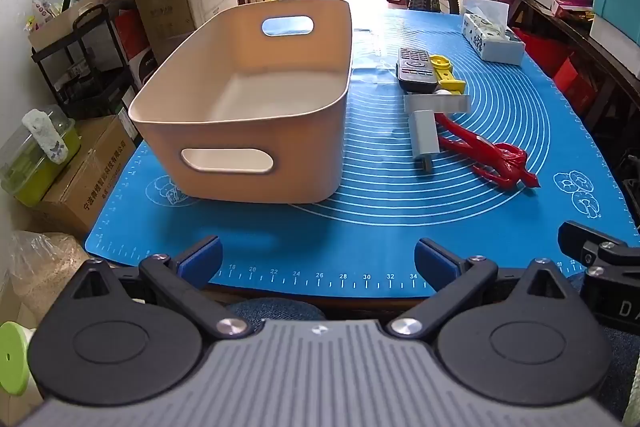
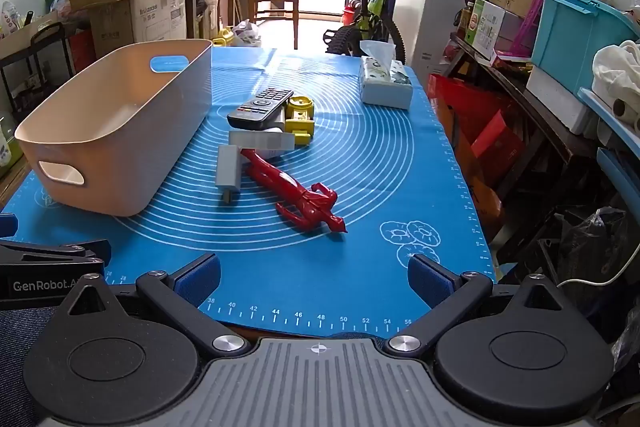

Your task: Organize rigid objects

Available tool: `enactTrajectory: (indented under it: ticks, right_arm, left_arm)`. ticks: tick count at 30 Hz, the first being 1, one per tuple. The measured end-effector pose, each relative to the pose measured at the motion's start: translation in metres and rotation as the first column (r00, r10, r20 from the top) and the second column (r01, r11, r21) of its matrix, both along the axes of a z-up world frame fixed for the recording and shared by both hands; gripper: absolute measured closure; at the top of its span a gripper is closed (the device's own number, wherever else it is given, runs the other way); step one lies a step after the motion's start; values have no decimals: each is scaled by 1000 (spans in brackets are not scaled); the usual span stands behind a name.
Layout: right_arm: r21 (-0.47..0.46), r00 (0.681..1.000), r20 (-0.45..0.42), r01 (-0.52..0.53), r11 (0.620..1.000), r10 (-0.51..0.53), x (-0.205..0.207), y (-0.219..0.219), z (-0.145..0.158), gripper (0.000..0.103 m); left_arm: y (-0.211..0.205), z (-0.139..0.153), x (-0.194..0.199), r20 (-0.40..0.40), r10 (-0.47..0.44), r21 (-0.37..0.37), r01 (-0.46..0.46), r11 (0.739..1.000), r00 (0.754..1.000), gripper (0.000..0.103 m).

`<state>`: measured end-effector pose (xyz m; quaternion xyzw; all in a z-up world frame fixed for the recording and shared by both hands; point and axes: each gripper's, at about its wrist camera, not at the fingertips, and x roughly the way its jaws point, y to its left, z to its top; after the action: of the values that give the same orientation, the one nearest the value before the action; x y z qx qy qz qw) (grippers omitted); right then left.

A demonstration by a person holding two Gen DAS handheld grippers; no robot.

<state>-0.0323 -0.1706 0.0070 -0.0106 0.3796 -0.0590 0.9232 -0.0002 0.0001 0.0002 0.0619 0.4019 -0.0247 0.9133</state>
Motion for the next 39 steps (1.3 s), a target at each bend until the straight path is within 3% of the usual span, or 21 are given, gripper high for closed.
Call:
enactTrajectory:
  ticks: [11,15,39]
  right_arm:
    - [-4,1000,-3,1,1000,-1,0,-1,0,4]
    - [-3,1000,-3,0,1000,0,0,-1,0,4]
    - [-4,1000,-5,0,1000,0,0,0,0,4]
  left_arm:
    - [-1,-1,1,-6,0,6,1,1000,1000,3]
    - [-1,-1,1,-11,-1,5,1,1000,1000,8]
    - [1,-3,1,-12,1,3,-1,1000,1000,8]
